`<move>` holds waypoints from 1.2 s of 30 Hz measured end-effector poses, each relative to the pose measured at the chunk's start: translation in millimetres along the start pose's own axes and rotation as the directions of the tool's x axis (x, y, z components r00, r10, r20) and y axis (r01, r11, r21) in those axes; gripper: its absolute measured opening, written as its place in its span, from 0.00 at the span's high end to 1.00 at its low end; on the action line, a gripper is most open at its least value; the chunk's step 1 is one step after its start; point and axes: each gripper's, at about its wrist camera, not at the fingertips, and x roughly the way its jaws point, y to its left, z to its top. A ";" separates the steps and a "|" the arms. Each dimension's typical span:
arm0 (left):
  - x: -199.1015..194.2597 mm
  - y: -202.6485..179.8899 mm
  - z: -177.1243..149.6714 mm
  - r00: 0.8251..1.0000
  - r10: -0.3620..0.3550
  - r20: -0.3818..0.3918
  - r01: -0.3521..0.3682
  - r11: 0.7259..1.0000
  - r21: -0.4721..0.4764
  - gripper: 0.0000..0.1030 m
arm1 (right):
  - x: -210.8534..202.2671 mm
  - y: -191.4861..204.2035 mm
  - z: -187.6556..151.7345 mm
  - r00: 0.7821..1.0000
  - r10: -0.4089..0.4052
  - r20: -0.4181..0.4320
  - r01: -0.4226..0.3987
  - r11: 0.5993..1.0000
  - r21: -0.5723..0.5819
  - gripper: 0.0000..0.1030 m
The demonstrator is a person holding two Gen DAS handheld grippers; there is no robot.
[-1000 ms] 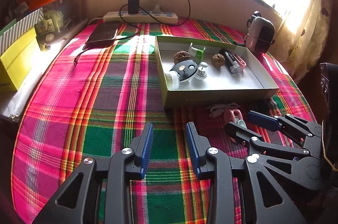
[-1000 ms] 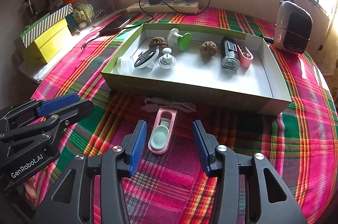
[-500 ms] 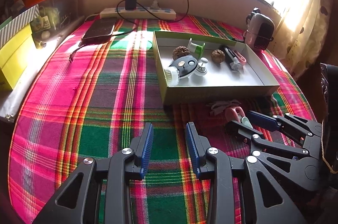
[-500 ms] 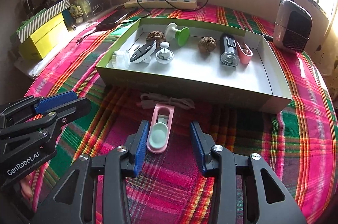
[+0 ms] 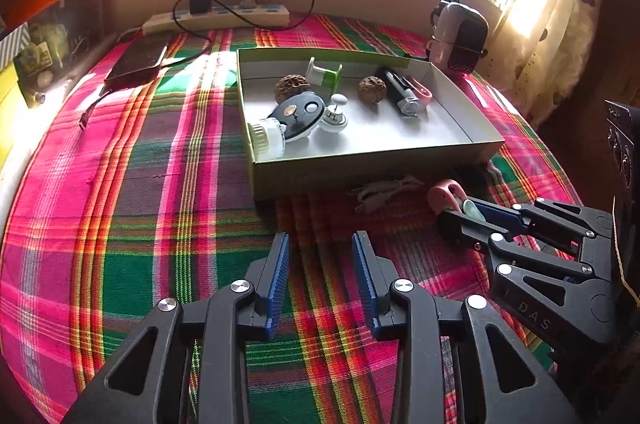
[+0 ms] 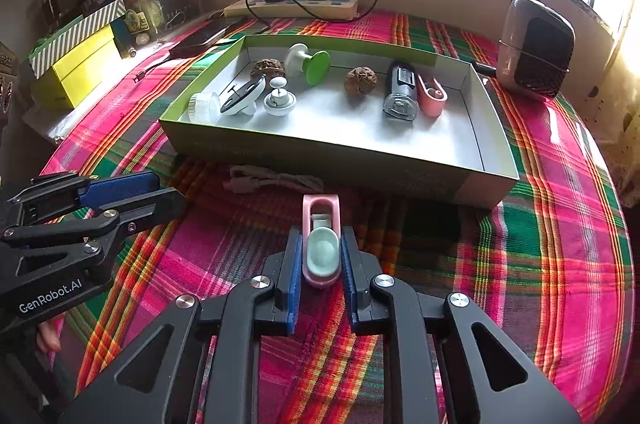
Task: Organize objects
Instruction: 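Close the right tool on the pink holder with the mint-green insert, then close the left tool on the white USB cable while the right tool holds the pink holder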
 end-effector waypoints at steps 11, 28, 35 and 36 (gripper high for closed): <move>14.8 -23.2 15.4 0.999 -0.047 -0.004 0.047 0.995 0.091 0.71 | -10.5 -25.8 -1.2 0.999 -0.017 0.031 0.017 1.000 0.010 0.82; 22.3 -38.8 12.9 0.995 -0.092 -0.037 0.096 0.988 0.123 0.71 | -7.6 -47.5 -4.4 0.999 -0.022 0.028 0.021 0.998 0.058 0.82; 16.5 -52.6 3.0 0.989 -0.140 -0.056 0.147 0.978 0.148 0.71 | -6.9 -52.5 -6.9 0.999 -0.025 0.024 0.023 0.997 0.073 0.82; 16.6 -54.5 1.9 0.988 -0.142 -0.061 0.150 0.976 0.155 0.71 | -6.6 -52.4 -7.0 0.999 -0.025 0.023 0.024 0.997 0.073 0.82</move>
